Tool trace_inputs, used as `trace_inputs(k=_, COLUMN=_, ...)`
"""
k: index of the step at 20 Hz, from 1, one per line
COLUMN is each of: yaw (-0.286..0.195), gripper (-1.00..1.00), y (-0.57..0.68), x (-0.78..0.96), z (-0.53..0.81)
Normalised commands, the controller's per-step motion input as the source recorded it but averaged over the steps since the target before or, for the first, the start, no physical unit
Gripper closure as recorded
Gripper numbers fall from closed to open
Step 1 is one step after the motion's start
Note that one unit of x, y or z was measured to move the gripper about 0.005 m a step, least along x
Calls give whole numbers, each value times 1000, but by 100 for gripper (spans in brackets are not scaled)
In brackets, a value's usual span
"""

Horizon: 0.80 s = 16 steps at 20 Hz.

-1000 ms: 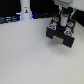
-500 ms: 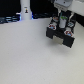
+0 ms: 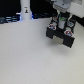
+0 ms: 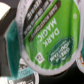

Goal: Open the kcup holder, insert the kcup into the holder, and close the kcup holder

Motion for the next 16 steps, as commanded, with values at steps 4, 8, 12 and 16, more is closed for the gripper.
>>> trace_inputs(k=4, yaw=13, gripper=100, y=-1, x=5, z=-279)
trace_inputs(k=8, yaw=38, gripper=100, y=59, x=29, z=-99)
trace_inputs(k=12, yaw=76, gripper=-100, y=94, x=73, z=91)
trace_inputs(k=16, yaw=93, gripper=-100, y=20, x=130, z=342)
